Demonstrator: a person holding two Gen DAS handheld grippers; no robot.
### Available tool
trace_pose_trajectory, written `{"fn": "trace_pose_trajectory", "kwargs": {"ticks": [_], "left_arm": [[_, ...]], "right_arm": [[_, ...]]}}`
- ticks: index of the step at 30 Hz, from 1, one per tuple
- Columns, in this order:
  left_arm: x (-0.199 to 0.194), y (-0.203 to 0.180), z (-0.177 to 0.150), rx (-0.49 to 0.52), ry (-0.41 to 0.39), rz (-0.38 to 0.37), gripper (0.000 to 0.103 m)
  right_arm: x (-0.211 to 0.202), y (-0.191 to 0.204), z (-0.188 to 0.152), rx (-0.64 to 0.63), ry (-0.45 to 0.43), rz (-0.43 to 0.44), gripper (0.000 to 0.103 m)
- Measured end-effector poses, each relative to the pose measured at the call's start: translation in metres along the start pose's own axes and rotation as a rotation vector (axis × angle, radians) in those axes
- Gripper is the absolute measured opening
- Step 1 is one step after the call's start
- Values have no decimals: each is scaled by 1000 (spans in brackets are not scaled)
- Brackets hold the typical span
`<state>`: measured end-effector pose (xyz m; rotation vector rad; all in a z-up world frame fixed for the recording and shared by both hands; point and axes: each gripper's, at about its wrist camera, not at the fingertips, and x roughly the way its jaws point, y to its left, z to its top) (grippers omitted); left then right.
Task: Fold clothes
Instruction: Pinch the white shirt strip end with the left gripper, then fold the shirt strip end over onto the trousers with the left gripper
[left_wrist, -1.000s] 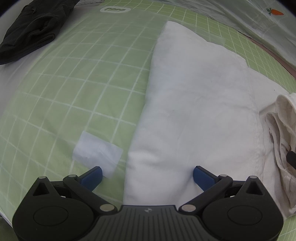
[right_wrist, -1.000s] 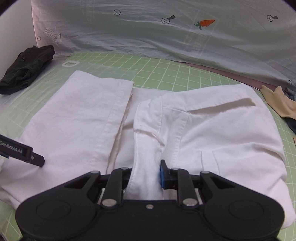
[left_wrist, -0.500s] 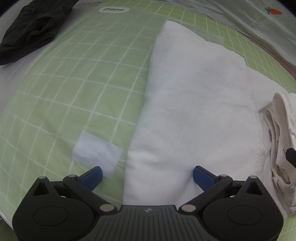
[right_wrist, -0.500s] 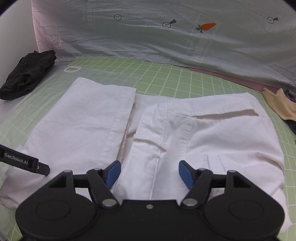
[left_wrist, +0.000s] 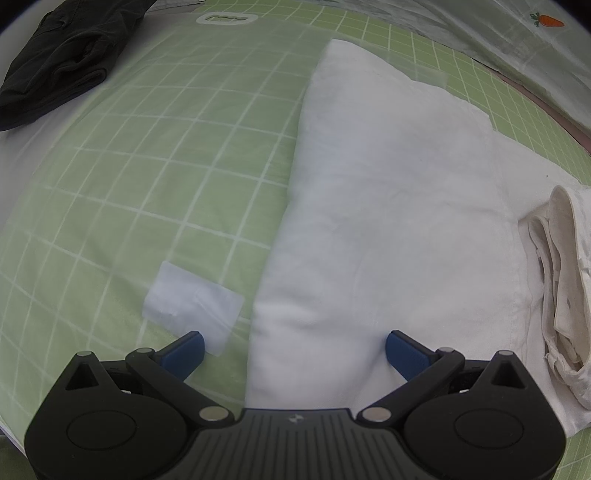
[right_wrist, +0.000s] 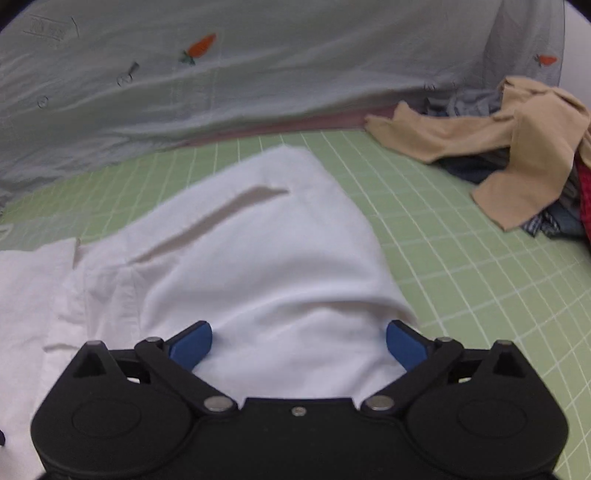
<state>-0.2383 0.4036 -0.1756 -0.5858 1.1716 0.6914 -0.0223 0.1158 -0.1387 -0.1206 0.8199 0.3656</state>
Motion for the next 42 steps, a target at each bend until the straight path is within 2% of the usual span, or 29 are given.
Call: {"fn": "trace_pose_trajectory", "kwargs": {"ticks": [1,3,7,9,12,15,22,28,31,32,33,34,36,39,42], "left_arm": [[0,0,0,0,0,0,103],[0,0,0,0,0,-2,103],[-4,1,0,8,-12,1,103],[-9,1,1,16,-37,6,103],[-17,3,5,15,-91,4,103],[-15,5,9,3,-92,-5,103],[-2,10,12,-23,-56,-54,103],[-2,10,16,-44,-73,-87,102],[-5,9,18,-45,-94,-106,86],[-7,8,18,-46,-102,-129,66],[-9,7,18,-48,-109,-153,50],[-11,5,17,-50,-117,-177,49],[-16,1,17,-28,-130,-167,30],[-33,3,17,-62,-156,-201,14],[-55,-3,20,-56,-185,-246,11]], "right_arm": [[12,-7,-9,18,50,0,102],[8,-8,-22,6,-11,6,102],[0,0,-14,-26,19,-42,102],[-11,7,-9,-70,-18,-80,100],[-32,16,-11,-131,-125,-100,101],[-30,16,-20,-114,-83,-28,103],[-13,17,-31,-79,20,4,103],[-14,16,-31,-55,41,1,103],[-17,17,-27,-36,49,-10,103],[-18,17,-25,-31,52,-13,103],[-19,17,-24,-30,52,-11,103],[-20,16,-22,-29,51,-9,103],[-23,13,-19,-23,45,-15,103],[-32,4,-16,-7,14,-32,103],[-38,-7,-16,9,6,-38,103]]}}
